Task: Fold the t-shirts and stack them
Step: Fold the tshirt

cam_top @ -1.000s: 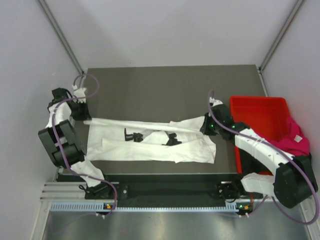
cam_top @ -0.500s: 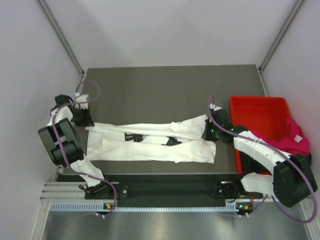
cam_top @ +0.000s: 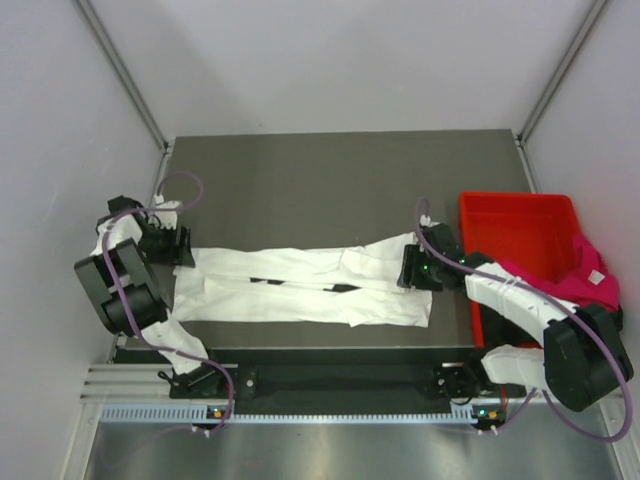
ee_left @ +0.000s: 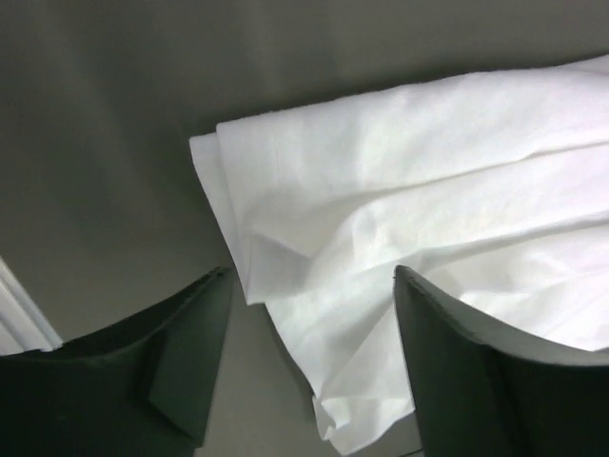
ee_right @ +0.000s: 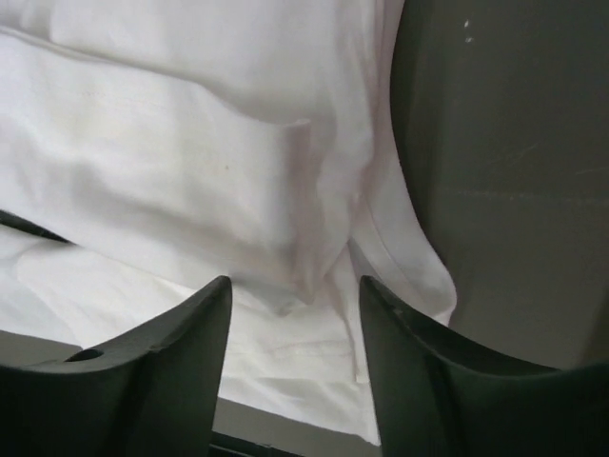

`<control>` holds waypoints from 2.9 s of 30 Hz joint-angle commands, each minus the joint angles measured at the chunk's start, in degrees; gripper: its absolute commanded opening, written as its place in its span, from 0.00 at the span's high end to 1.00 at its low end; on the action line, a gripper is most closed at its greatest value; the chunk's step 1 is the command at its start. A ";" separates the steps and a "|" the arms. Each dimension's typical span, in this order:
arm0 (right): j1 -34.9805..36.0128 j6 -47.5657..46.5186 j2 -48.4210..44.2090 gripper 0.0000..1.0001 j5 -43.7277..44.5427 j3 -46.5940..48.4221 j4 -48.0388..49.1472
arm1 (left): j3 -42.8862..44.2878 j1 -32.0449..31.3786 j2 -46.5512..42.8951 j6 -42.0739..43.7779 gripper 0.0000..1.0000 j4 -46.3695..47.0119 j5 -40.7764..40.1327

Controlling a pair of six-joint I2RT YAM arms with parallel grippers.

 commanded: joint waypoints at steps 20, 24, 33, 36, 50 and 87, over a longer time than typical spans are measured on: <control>-9.10 -9.08 25.93 0.86 -0.54 20.70 12.23 | 2.13 -6.84 6.16 -4.11 0.22 11.13 -3.58; -9.62 -9.16 28.91 1.00 -1.07 22.71 14.43 | 0.54 -6.84 5.54 -3.93 0.71 10.44 -2.79; -12.17 -10.13 45.34 1.00 -2.30 42.91 15.14 | -4.82 -4.56 -3.32 -10.43 1.00 14.56 -2.87; -12.17 -10.39 51.23 1.00 -5.44 50.74 15.67 | -6.93 -4.29 -5.17 -11.58 1.00 15.71 -3.58; -12.17 -12.60 35.45 0.35 3.22 49.20 2.76 | -6.85 -3.59 -11.51 -4.64 0.35 6.82 -5.24; -16.30 -4.43 70.89 1.00 -13.11 82.42 -2.34 | -19.69 -35.03 -11.42 12.59 1.00 -3.27 6.61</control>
